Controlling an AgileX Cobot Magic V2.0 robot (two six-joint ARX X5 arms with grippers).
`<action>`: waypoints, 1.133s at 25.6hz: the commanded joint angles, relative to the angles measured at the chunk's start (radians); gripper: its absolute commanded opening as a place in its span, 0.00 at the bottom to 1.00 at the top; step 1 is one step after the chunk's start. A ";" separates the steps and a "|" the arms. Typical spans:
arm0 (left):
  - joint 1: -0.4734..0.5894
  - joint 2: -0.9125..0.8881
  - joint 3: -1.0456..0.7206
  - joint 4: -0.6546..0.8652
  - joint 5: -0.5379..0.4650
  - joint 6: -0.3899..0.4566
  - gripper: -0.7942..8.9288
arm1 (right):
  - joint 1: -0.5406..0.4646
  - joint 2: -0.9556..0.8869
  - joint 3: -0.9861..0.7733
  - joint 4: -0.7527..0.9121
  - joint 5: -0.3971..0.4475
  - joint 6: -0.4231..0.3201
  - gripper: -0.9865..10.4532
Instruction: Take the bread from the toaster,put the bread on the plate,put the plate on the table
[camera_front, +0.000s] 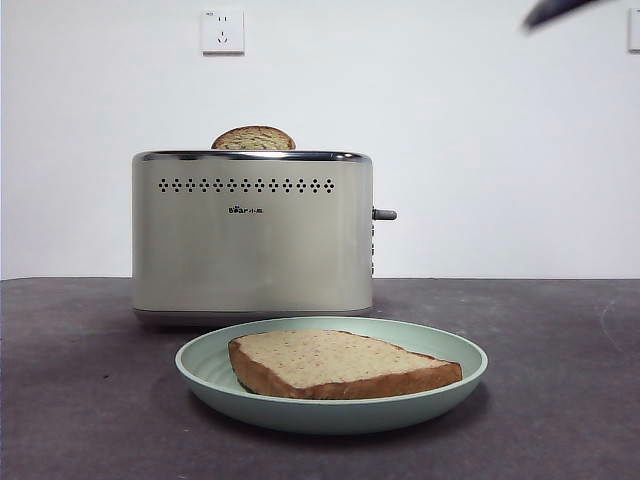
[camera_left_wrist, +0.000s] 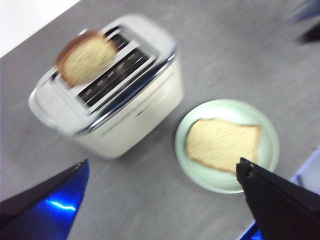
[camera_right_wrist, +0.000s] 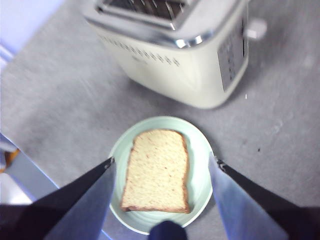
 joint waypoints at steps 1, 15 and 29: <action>0.000 -0.019 -0.062 -0.038 -0.047 -0.042 0.48 | 0.001 -0.055 -0.001 -0.023 0.000 0.007 0.36; -0.001 -0.068 -0.454 0.212 -0.047 -0.041 0.08 | 0.001 -0.110 -0.001 -0.099 0.006 0.006 0.09; 0.027 -0.140 -0.452 0.285 -0.045 -0.002 0.08 | 0.001 -0.110 -0.001 -0.100 0.006 0.006 0.09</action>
